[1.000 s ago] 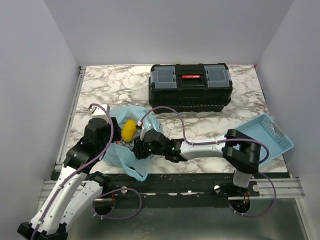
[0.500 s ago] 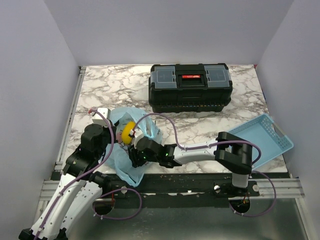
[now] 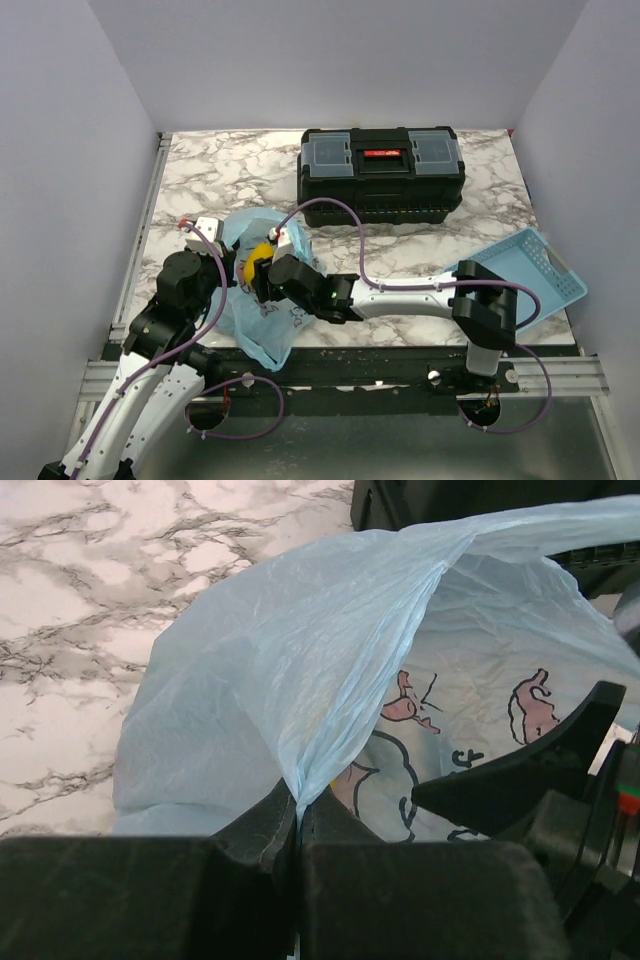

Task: Take the fake fruits out of the plastic bag
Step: Adjust the plastic bag at the center of the board, then take out the fake fruit from the plastic bag.

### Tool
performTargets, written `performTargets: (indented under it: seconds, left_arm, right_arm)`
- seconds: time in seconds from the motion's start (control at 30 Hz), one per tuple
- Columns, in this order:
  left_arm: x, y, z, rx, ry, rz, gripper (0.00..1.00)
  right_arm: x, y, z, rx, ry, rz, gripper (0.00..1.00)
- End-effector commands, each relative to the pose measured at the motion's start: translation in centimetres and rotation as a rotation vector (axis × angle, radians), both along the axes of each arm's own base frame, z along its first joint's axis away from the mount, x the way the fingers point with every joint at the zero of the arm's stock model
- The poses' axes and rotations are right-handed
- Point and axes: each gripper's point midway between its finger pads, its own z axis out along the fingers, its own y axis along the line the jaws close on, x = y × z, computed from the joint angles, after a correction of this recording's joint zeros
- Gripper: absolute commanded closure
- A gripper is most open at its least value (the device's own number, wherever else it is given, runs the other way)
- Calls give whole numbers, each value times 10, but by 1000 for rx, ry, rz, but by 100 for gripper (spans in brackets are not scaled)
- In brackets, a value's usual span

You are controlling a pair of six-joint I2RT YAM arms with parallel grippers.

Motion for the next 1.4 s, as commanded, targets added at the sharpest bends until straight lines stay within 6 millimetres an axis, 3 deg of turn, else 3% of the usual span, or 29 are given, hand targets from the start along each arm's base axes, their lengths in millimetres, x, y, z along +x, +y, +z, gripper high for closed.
performTargets:
  seconds: [0.0, 0.2, 0.3, 0.37, 0.47, 0.87, 1.07, 1.23, 1.37]
  left_arm:
    - [0, -5, 6, -11, -39, -35, 100]
    - [-1, -13, 8, -25, -46, -77, 100]
    - [-1, -16, 9, -32, -47, -96, 100]
    - [-1, -18, 9, -35, -48, -106, 100]
    - [-2, -20, 9, -37, -48, -114, 100]
    - [-1, -23, 7, -39, -36, -127, 100]
    - [-1, -23, 7, -39, -35, -128, 100]
    - [-1, -23, 7, -39, -35, -127, 100]
    - [0, -24, 6, -39, -30, -128, 100]
  right_arm:
    - [35, -15, 10, -2, -35, -195, 42]
    - [57, -11, 0, 40, 14, -353, 41]
    - [63, -5, -6, 39, 32, -394, 35]
    - [68, -1, -11, 27, 32, -407, 26]
    - [72, 5, -27, -3, 40, -411, 16]
    - [86, 24, -88, -91, 68, -383, 1]
    - [92, 17, -116, -149, 74, -401, 4]
    - [94, 5, -122, -171, 82, -407, 27]
    - [91, 5, -106, -136, 73, -361, 39]
